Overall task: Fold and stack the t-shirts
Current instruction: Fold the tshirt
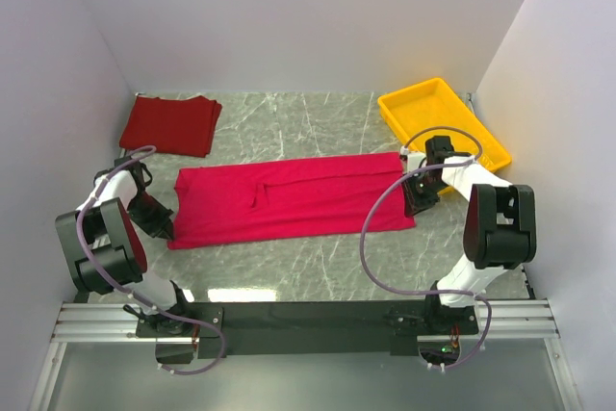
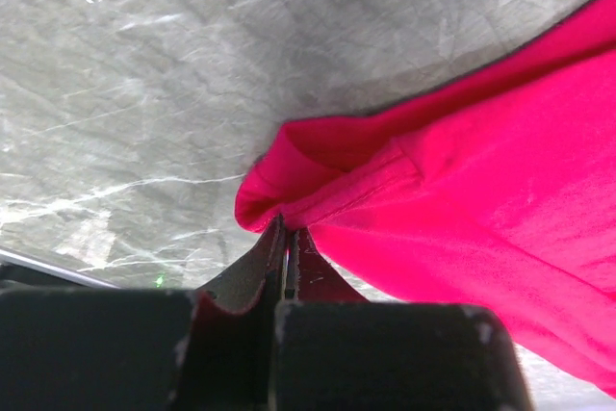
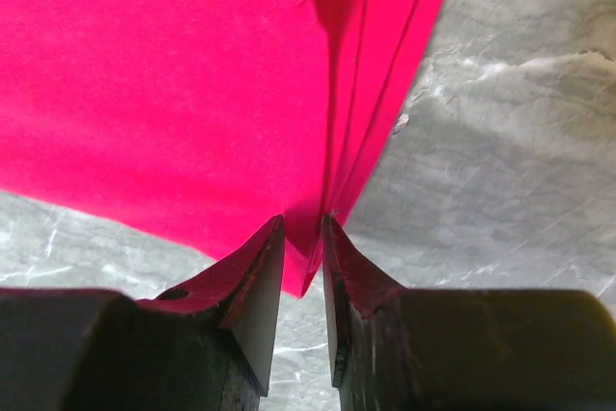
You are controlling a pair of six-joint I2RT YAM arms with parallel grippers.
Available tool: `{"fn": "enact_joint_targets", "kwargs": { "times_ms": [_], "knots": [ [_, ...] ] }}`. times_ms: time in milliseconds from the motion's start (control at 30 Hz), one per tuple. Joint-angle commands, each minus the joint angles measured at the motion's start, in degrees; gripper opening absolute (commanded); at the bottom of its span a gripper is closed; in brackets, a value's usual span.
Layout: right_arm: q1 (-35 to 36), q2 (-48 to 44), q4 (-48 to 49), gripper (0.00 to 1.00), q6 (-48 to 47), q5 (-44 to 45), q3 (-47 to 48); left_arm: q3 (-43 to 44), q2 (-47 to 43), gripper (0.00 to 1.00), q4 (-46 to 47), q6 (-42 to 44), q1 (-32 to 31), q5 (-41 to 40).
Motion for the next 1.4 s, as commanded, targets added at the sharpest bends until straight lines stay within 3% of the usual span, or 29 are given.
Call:
{"fn": "enact_joint_targets", "kwargs": {
  "times_ms": [0,433,533,600,633,967,1367],
  "knots": [
    [-0.5,-3.3,-1.7,0.3,-0.4,-1.9,2.2,0.6,0.0,0.01,1.2,1.5,0.2,2.1],
    [-0.4,-2.1,-3.4,0.28,0.8,-2.2,1.5,-1.0,-0.4,0.01,1.9,2.4,0.3,3.9],
    [-0.4,-1.4,-3.1,0.2,1.2,-2.2,1.1,-0.7,-0.6,0.01,1.8,2.4,0.3,3.7],
    [-0.4,-1.9,-3.1,0.02,1.2,-2.1,0.8,-0.7,-1.0,0.01,1.8,2.2,0.3,2.7],
    [-0.4,-2.3,-3.4,0.0,1.1,-2.1,0.6,-0.3,-1.3,0.01,1.7,2.0,0.3,2.4],
    [-6.1,-11.1,-6.5,0.0,-4.4,-3.9,-3.4,1.5,-7.1,0.01,0.3,-0.1,1.7,-3.4],
    [-6.3,-6.8,-5.7,0.0,-6.9,-1.4,-5.7,-1.4,0.2,0.01,2.4,1.8,2.1,0.8]
  ]
}}
